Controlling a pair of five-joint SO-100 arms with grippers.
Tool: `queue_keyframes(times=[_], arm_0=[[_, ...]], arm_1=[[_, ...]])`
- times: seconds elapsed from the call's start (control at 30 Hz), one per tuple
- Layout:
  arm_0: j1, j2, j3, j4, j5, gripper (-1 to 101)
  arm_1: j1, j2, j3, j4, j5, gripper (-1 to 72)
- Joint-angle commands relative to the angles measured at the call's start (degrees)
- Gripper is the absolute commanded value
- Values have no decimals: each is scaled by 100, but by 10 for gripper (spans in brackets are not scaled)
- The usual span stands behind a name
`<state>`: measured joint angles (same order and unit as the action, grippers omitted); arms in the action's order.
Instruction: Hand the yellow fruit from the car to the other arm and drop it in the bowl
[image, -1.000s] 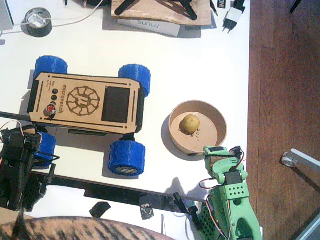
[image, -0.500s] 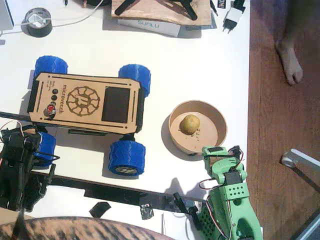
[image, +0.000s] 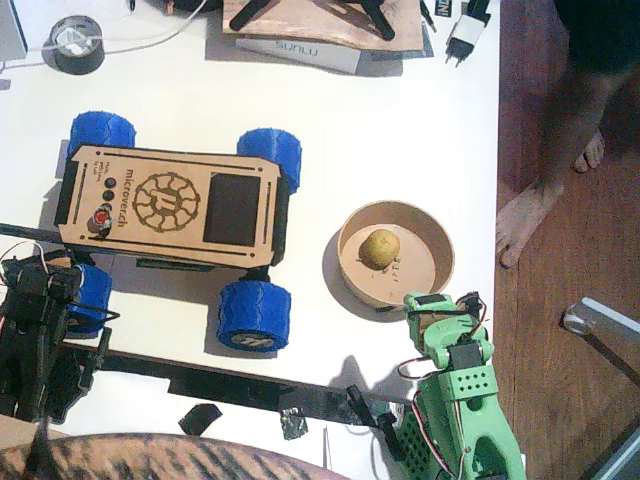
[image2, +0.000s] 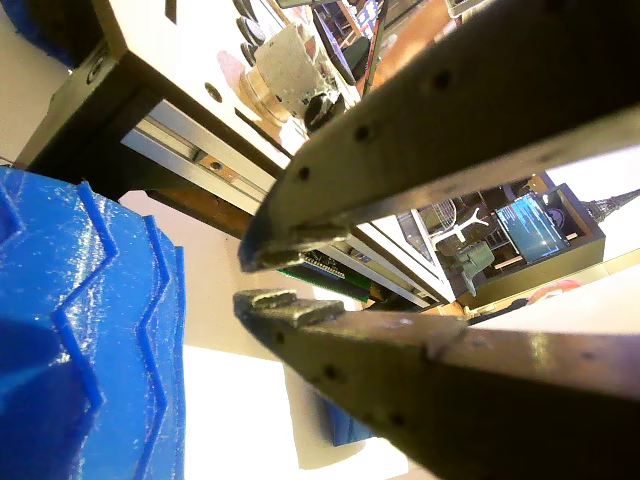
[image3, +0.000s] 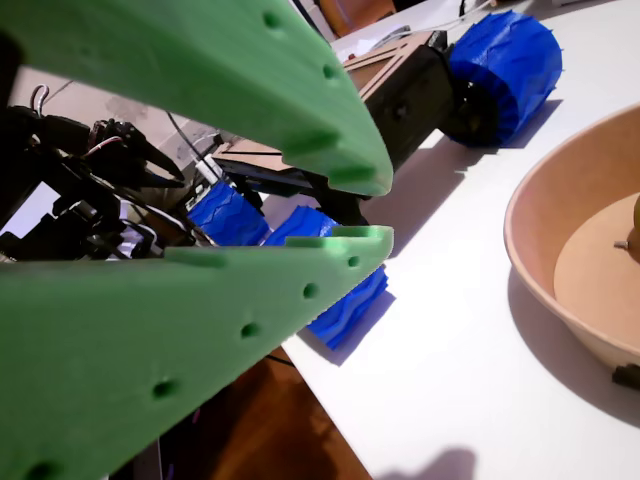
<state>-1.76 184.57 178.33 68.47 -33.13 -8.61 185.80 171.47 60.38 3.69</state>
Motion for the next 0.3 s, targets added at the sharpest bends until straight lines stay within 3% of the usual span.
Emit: queue_keyframes(times=[0.0, 0.27], arm_0=[[-35, 44, 132, 70, 0, 2], [-35, 44, 132, 79, -35, 2]], arm_1=[[-62, 18, -88, -62, 0, 0], [-158, 18, -62, -79, -53, 0]])
